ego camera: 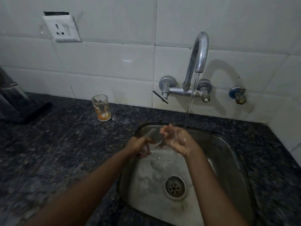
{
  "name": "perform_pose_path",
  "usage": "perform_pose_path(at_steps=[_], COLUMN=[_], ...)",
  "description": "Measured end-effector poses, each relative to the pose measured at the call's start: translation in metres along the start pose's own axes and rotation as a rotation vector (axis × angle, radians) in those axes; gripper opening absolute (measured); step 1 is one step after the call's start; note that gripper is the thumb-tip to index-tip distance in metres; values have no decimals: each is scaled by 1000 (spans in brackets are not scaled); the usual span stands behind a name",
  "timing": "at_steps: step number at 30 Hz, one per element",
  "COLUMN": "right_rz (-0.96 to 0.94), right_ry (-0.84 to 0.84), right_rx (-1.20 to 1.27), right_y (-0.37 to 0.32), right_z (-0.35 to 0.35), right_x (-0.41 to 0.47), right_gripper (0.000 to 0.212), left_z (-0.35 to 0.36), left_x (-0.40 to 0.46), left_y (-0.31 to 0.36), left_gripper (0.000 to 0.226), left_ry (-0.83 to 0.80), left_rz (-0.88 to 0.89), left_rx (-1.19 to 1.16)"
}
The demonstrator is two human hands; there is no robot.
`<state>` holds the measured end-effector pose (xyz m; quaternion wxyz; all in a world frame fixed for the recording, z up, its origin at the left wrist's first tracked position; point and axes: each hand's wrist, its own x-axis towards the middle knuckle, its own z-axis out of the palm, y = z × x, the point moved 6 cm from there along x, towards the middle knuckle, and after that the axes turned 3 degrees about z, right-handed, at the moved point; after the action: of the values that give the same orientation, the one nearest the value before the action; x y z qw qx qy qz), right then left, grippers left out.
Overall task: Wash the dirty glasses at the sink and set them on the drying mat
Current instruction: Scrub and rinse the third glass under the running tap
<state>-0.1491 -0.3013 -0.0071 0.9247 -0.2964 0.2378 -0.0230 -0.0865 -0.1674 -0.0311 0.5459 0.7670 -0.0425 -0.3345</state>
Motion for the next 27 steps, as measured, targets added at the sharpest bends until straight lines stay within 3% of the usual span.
perform_pose_path(at_steps=[3, 6, 8, 13, 15, 18, 22, 25, 27], right_rz=[-58, -337, -455, -222, -358, -552, -746, -881, -940], right_ry=[3, 382, 629, 457, 441, 424, 541, 566, 597], right_rx=[-542, -885, -989, -855, -819, -958, -1067, -1085, -1097], right_y=[-13, -39, -49, -29, -38, -52, -63, -71, -77], right_z=[20, -3, -30, -57, -51, -37, -20, -12, -12], right_x=[-13, -24, -36, -36, -42, -48, -54, -59, -64], right_gripper=[34, 18, 18, 31, 30, 31, 38, 40, 41], left_z=[36, 70, 86, 101, 96, 79, 58, 37, 25], left_x=[1, 0, -1, 0, 0, 3, 14, 21, 23], left_y=[-21, -24, -20, -14, -12, -3, 23, 55, 84], left_gripper=[34, 56, 52, 56, 49, 35, 20, 18, 29], left_ry=[-148, -248, -278, -335, -280, -160, -2, 142, 214], left_rz=[-157, -216, -221, -170, -120, 15, 172, 293, 398], left_rx=[-170, -332, -389, -484, -443, -326, -256, -319, -262])
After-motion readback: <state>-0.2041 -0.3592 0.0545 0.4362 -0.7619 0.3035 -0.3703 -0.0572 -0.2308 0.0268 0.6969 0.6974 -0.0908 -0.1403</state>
